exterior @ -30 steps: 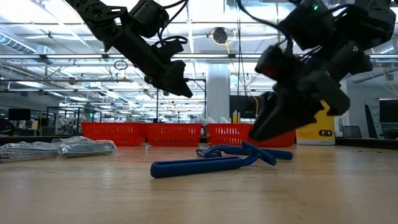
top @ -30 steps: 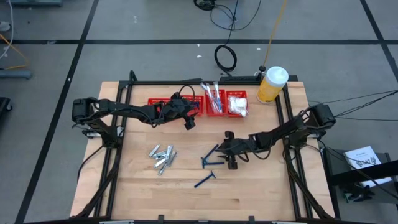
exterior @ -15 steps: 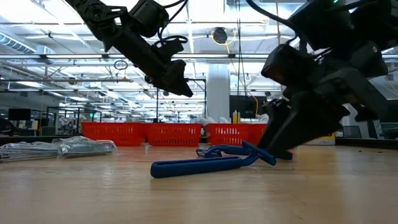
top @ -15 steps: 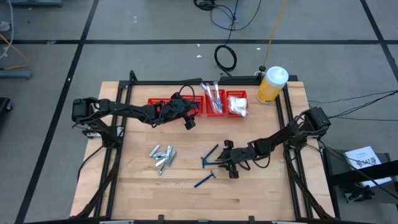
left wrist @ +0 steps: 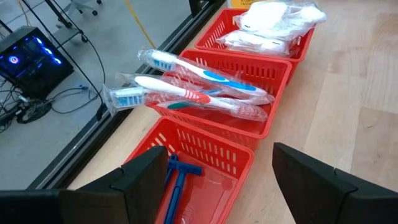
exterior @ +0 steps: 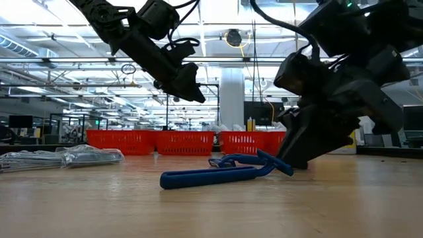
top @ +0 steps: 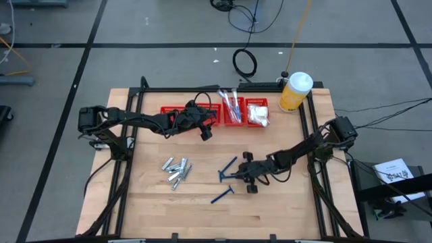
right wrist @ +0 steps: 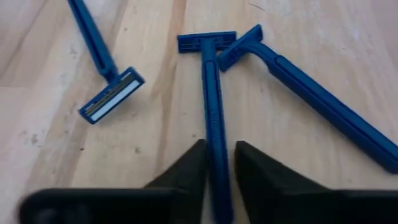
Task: Pick & Place Travel size toiletries
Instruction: Put the middle razor into the horizontal right red bin
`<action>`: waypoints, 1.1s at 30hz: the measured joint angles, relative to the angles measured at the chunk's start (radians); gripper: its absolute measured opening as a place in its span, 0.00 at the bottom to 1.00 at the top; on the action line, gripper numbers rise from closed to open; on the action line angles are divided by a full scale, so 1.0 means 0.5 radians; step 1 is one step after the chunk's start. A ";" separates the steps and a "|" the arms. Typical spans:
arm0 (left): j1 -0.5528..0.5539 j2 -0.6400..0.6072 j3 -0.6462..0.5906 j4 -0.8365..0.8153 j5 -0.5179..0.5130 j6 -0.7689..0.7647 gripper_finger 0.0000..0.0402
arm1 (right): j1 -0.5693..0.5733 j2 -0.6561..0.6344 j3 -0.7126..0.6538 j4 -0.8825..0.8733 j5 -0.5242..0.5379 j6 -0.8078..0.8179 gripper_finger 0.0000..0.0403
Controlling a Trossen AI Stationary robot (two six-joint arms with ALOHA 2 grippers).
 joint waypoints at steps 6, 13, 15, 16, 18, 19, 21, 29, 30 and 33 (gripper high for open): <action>0.000 0.000 0.000 -0.001 0.001 -0.003 0.69 | -0.002 -0.064 -0.006 -0.023 -0.009 -0.117 0.06; 0.000 0.000 0.000 -0.001 0.019 -0.003 0.69 | 0.002 -0.467 -0.011 0.000 -0.005 -0.391 0.05; -0.001 0.000 0.000 -0.002 0.020 -0.017 0.69 | -0.012 -0.597 -0.012 -0.008 0.000 -0.534 0.05; -0.001 0.000 0.000 -0.002 0.026 -0.040 0.69 | -0.025 -0.664 -0.012 0.002 0.017 -0.618 0.05; -0.001 0.000 0.000 0.002 0.088 -0.066 0.69 | -0.061 -0.803 -0.012 0.046 0.135 -0.782 0.05; -0.001 0.000 0.000 0.008 0.125 -0.064 0.69 | -0.082 -0.868 -0.013 0.081 0.204 -0.856 0.05; -0.001 0.000 0.000 0.029 0.204 -0.063 0.69 | -0.142 -0.973 -0.032 0.227 0.280 -0.971 0.05; -0.018 0.056 -0.001 0.490 0.633 -0.055 0.69 | -0.451 -0.993 -0.382 1.265 0.009 -1.053 0.05; -0.029 0.058 -0.002 0.578 0.708 -0.056 0.69 | -0.477 -0.961 -0.434 1.376 -0.018 -1.014 0.05; -0.084 0.116 0.002 0.990 0.923 -0.027 0.69 | -0.547 -0.865 -0.537 1.713 -0.053 -0.937 0.05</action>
